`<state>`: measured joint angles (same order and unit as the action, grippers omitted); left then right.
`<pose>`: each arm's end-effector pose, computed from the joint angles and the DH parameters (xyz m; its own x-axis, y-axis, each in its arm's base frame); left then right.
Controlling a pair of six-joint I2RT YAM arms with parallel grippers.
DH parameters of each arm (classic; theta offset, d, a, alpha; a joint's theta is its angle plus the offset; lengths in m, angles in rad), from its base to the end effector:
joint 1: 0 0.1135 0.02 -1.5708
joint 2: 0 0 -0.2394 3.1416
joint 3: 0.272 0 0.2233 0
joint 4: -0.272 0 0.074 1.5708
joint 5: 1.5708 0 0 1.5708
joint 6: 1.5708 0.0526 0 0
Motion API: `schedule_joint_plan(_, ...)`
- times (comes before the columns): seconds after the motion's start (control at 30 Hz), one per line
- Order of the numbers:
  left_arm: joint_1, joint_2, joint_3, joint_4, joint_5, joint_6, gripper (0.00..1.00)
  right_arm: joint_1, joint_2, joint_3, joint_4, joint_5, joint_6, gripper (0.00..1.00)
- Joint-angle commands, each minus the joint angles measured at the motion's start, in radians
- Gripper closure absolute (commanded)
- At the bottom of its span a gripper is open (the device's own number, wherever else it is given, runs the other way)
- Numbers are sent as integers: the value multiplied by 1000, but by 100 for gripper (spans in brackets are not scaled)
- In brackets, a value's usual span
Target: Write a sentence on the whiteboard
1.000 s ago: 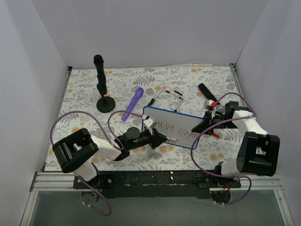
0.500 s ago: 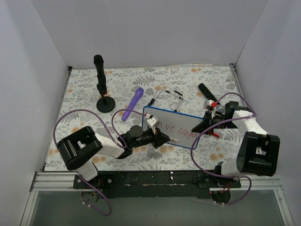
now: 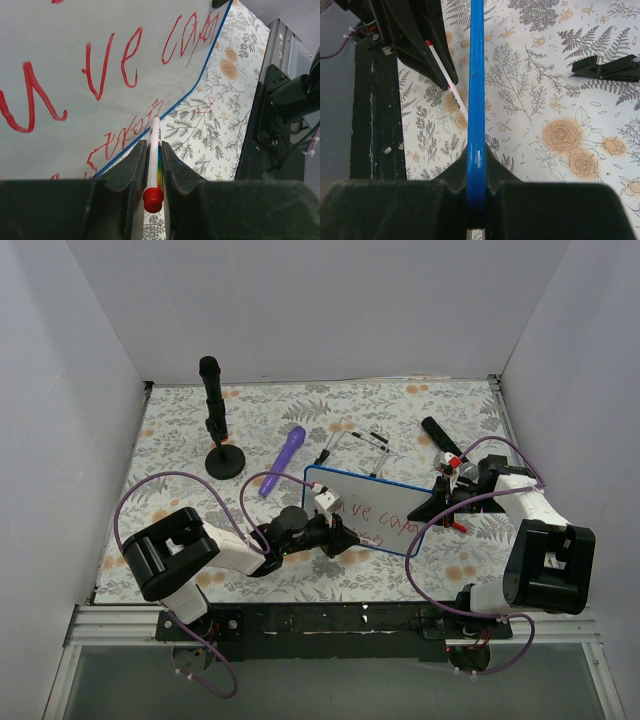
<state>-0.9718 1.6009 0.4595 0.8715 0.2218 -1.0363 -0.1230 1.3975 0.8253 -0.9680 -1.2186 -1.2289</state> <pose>0.1551 -0.2477 0.1488 -0.8727 -0.2104 -0.4405 0.3420 0.3805 -0.8593 0.1994 0.0251 0.1912 -0.3456 -0.2847 -0.8941 -0.9299 0.2315 0.2857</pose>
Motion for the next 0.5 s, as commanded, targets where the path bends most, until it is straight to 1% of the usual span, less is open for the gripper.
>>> schedule_joint_plan(0.0, 4, 14, 22, -34, -10, 13, 100, 8, -18, 1, -11, 113, -11, 99)
schedule_joint_plan(0.3, 4, -8, 27, -58, -15, 16, 100, 6, -22, 1, -12, 111, -11, 99)
schedule_joint_plan(0.47, 4, -88, 31, -26, 51, 2, 100, 8, -25, 1, -11, 111, -11, 99)
